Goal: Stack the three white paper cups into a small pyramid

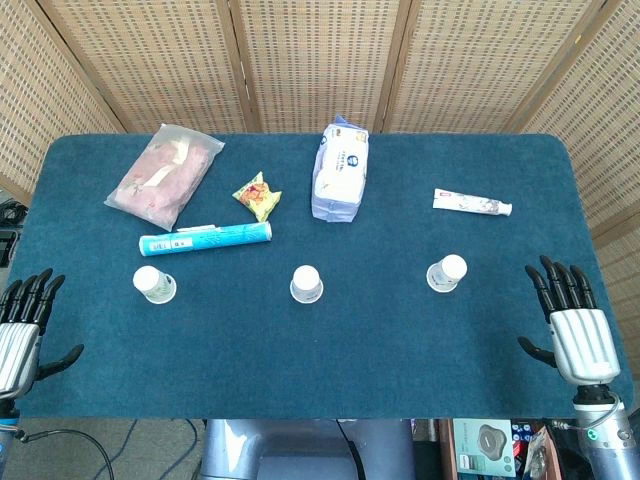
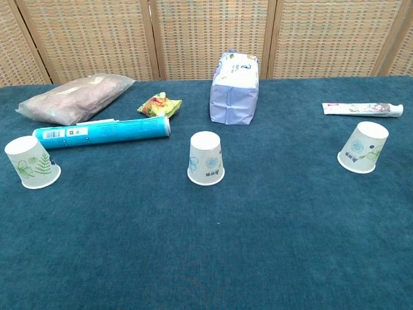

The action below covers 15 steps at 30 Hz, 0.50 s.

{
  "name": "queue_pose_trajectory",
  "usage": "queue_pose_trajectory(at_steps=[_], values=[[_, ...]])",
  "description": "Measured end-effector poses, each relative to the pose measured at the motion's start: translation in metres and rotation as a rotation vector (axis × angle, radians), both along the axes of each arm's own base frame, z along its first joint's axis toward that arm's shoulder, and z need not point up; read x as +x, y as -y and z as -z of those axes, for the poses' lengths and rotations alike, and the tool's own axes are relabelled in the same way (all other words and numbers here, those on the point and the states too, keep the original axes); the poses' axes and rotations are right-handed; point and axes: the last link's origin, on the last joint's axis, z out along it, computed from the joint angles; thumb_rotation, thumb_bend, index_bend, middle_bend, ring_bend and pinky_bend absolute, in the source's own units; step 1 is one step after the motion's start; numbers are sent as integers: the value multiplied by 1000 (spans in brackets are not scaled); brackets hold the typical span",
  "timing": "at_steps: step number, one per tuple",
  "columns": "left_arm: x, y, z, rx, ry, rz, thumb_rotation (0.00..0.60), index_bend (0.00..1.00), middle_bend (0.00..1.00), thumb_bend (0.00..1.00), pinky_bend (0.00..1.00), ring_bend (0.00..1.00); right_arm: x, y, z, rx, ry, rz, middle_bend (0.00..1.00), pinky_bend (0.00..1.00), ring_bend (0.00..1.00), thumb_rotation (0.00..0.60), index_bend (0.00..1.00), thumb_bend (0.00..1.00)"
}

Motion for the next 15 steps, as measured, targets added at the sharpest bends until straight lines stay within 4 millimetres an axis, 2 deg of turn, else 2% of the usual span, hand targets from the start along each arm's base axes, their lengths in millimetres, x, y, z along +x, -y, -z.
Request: queue_pose_trajectory(at_steps=[10,15], values=[[-5,-12,8,-41,3,-8,600,0,0,217,0,0,1,0,0,5,3,-1,0,0,0,600,0,0],[-1,-43,19,-107,-8,8,600,0,0,217,0,0,0,0,0,12,7,3,0,0,0,600,0,0]])
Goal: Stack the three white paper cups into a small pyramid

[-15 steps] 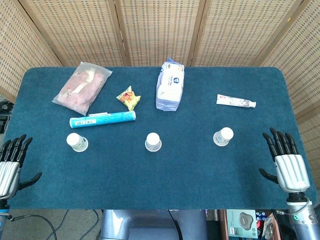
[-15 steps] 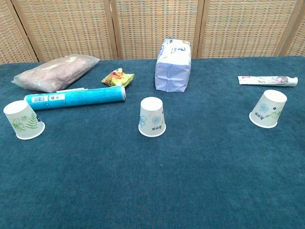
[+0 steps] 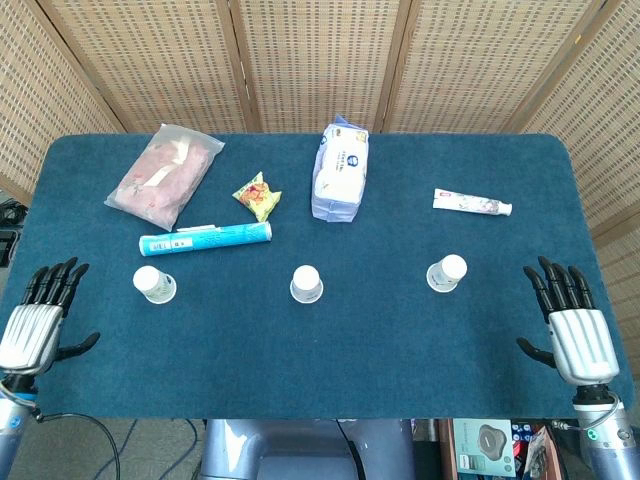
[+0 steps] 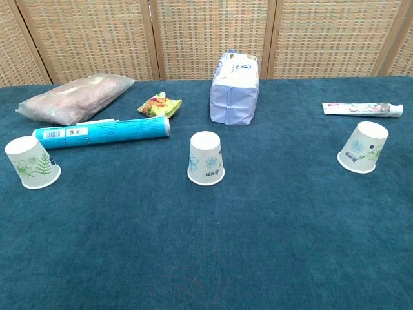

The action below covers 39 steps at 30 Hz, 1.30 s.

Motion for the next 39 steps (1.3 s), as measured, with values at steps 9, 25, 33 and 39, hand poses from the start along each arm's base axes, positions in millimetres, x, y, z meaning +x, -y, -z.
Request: queue_pose_trajectory(at_steps=[9,25,33,39], values=[[4,-77,32,-95,-49,-14,600,170,180,218,229,167,-3,2,-1,-2,3,15,0,0,0,600,0,0],[-4,-111,79,-118,-61,-85,600,359,361,218,374,323,-6,6,-2,2,5,37,0,0,0,600,0,0],[-4,-113,85,-109,-55,-90,600,421,425,218,451,376,-7,7,-1,5,4,43,0,0,0,600,0,0],[2,-112,81,-96,-31,-72,600,421,425,218,451,376,-7,7,-1,6,5,45,0,0,0,600,0,0]])
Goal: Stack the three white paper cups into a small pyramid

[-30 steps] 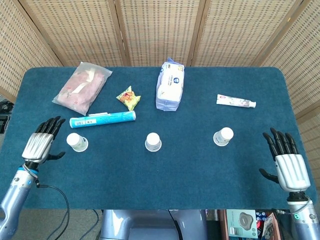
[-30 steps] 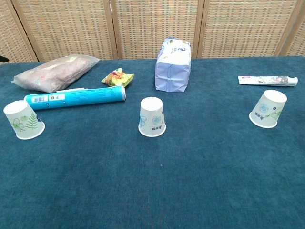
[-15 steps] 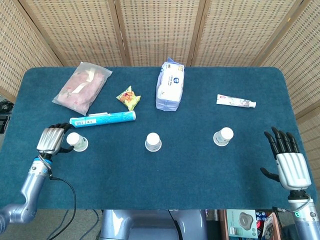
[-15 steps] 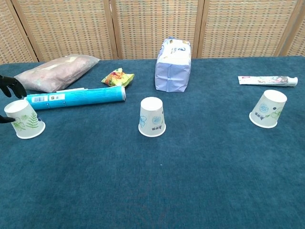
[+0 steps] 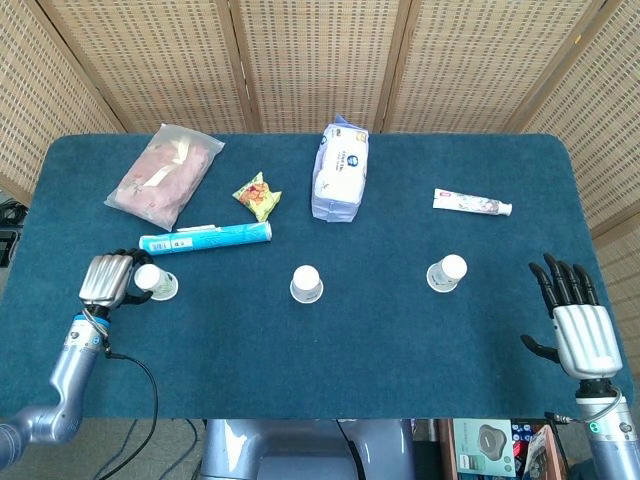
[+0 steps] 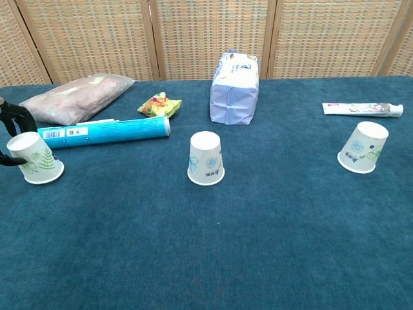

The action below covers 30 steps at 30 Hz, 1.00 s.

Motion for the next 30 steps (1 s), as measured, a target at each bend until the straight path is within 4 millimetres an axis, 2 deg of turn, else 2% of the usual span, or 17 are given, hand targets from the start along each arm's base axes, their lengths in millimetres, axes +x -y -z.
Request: queue_pose_trajectory(at_steps=[5,13,21,26,30], values=[[25,3,-3,-16,58,71,600,421,425,218,451,376,-1,1,1,7,0,6,0,0,0,600,0,0],[89,-6,8,-75,82,207,600,421,425,218,450,376,-3,2,2,19,2,18,0,0,0,600,0,0],[139,-24,47,-133,34,243,600,421,425,218,446,376,-6,5,0,29,22,35,0,0,0,600,0,0],[156,-30,73,-163,21,232,600,421,424,218,446,376,-8,6,-2,31,27,40,0,0,0,600,0,0],[160,-32,83,-166,8,231,600,421,424,218,442,376,-8,7,-3,30,31,41,0,0,0,600,0,0]])
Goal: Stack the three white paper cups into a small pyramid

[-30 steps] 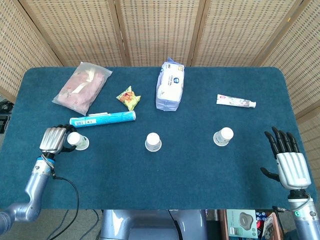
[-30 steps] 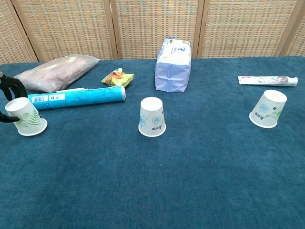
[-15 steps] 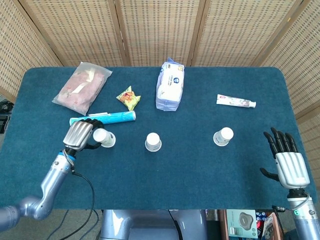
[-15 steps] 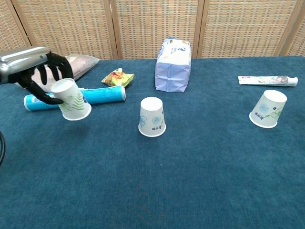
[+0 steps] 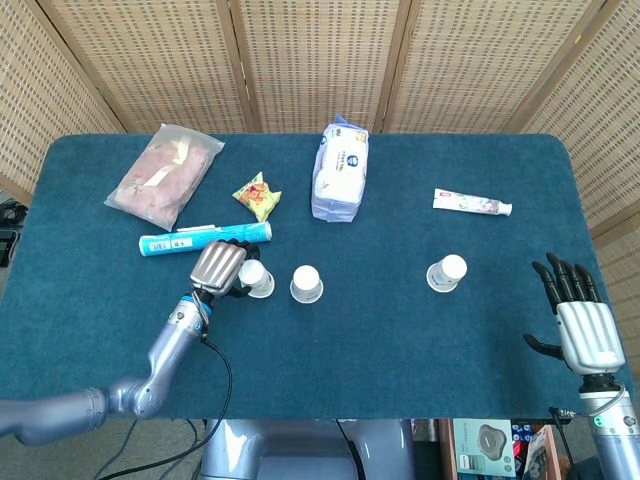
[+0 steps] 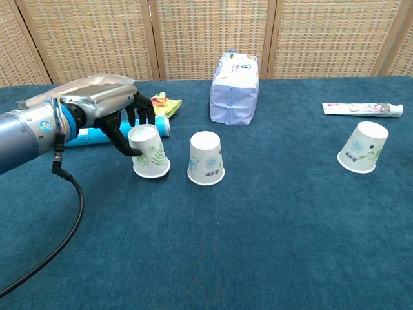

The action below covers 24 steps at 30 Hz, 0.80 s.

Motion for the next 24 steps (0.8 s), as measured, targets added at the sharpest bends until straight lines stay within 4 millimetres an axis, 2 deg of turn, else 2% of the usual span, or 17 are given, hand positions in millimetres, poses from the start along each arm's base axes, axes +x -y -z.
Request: queue_pose_trajectory(at_steps=[7,10,11,14,16,18,19,24], values=[[6,-1,10,-12,-3,5,600,421,414,218,403,374,0,0,0,1,-2,0,0,0,0,600,0,0],[9,-1,11,-12,2,15,600,406,332,218,369,314,0,0,0,2,-2,2,0,0,0,600,0,0],[10,-1,11,-14,1,19,600,380,295,218,360,283,0,0,1,2,-3,1,0,0,0,600,0,0],[11,1,13,-33,10,24,600,141,97,218,267,102,0,0,1,3,-5,0,0,0,0,600,0,0],[10,2,13,-47,9,28,600,13,6,218,105,6,0,0,1,2,-4,1,0,0,0,600,0,0],[8,2,12,-60,3,29,600,0,0,217,14,0,0,0,0,0,-3,1,0,0,0,600,0,0],[7,3,10,-61,5,29,600,0,0,217,0,0,0,0,0,0,-3,2,0,0,0,600,0,0],[1,7,-5,-35,48,47,600,0,0,216,0,0,-1,-1,-1,-4,0,3,0,0,0,600,0,0]])
